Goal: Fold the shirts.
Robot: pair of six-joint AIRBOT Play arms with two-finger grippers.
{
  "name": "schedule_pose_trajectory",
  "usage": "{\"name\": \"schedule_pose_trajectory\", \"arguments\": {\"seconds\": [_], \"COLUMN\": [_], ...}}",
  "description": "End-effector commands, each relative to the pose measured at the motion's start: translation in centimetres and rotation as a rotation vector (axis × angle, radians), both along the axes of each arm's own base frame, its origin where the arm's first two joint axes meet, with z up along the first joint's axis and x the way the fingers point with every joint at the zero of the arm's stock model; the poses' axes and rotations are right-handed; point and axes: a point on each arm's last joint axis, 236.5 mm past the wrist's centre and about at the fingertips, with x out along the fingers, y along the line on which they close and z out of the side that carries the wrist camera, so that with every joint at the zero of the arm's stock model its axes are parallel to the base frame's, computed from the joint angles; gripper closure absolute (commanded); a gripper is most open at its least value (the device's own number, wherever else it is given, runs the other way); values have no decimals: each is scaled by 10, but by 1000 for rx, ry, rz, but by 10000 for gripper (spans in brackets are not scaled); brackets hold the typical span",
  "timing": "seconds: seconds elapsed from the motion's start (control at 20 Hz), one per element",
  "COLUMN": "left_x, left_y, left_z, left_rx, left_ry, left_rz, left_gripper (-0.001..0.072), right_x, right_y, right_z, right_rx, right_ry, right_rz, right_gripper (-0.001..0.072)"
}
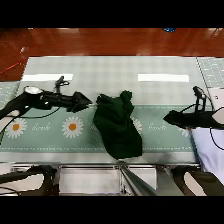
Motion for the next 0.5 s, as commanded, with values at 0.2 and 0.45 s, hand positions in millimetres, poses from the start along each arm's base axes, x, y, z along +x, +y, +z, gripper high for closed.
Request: {"name": "schedule_pose_trajectory", "arguments": {"seconds": [0.2,0.45], "left_x": [27,29], "left_y": [-50,-59], "left_z": [-47,-47], "left_rx": [71,88], "left_ry": [64,51], "left_rz": [-78,-143], "left_gripper": [199,692], "right_x": [-15,-18], "right_y": [31,37], "right_z": [-7,-7], "right_rx": [34,38], "right_ry": [21,29], "right_rz": [71,85], "right_gripper": [305,305]}}
